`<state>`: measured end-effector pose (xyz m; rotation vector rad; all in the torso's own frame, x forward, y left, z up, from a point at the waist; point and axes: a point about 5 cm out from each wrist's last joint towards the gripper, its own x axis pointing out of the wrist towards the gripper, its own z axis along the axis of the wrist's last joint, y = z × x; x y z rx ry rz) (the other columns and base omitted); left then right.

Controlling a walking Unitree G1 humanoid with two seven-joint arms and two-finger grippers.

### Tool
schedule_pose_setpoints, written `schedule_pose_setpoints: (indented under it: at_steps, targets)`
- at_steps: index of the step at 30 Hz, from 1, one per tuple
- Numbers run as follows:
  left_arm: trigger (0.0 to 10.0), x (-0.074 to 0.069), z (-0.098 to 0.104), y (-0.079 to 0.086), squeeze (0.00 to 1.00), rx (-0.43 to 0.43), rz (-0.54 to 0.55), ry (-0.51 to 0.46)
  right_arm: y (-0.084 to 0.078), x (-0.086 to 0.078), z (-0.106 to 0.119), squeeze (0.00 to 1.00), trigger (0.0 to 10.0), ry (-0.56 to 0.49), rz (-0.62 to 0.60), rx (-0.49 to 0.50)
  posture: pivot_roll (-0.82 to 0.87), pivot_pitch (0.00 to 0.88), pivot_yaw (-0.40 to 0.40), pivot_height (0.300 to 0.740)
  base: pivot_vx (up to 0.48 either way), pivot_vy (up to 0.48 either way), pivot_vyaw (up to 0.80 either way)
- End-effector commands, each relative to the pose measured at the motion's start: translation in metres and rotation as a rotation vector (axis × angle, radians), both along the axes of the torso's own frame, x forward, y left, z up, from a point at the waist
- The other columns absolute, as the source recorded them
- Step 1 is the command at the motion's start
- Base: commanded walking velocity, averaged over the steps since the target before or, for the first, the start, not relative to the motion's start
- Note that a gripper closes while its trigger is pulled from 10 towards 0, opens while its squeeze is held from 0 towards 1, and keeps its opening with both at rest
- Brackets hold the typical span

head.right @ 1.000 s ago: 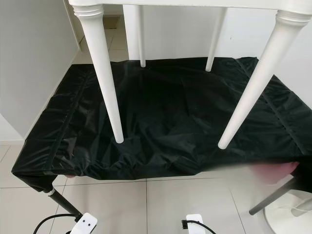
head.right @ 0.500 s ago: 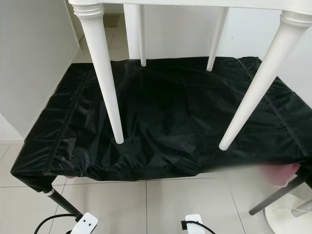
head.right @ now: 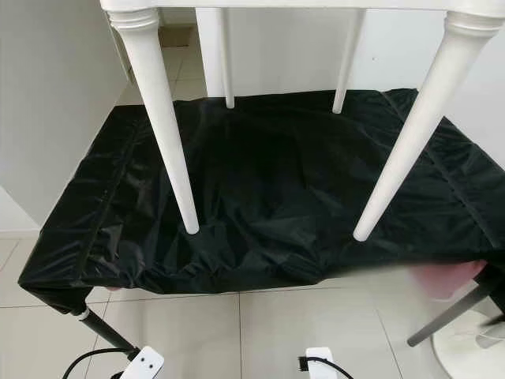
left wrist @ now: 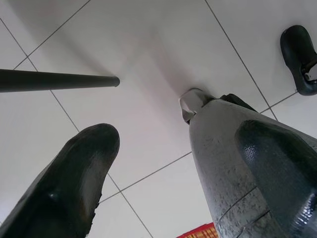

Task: Building children table

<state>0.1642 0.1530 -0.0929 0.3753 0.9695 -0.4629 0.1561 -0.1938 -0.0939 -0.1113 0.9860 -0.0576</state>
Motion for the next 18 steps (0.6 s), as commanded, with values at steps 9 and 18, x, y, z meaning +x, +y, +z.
schedule_pose_setpoints:
  at_steps: [9,18]
  targets:
    - [10.0,-0.0073,-0.0036,0.0034,0.0,0.024,0.021,0.029,0.0015,-0.0078,-0.0036,0.0,10.0,0.033,-0.002,0.006,-0.06,0.0,0.065,0.74,0.0,0.0,0.0]
    - [10.0,-0.0083,-0.0043,0.0011,0.0,0.015,0.051,0.032,0.0004,-0.0073,-0.0033,0.0,10.0,0.038,0.034,-0.006,-0.03,0.0,0.043,0.74,0.0,0.0,0.0]
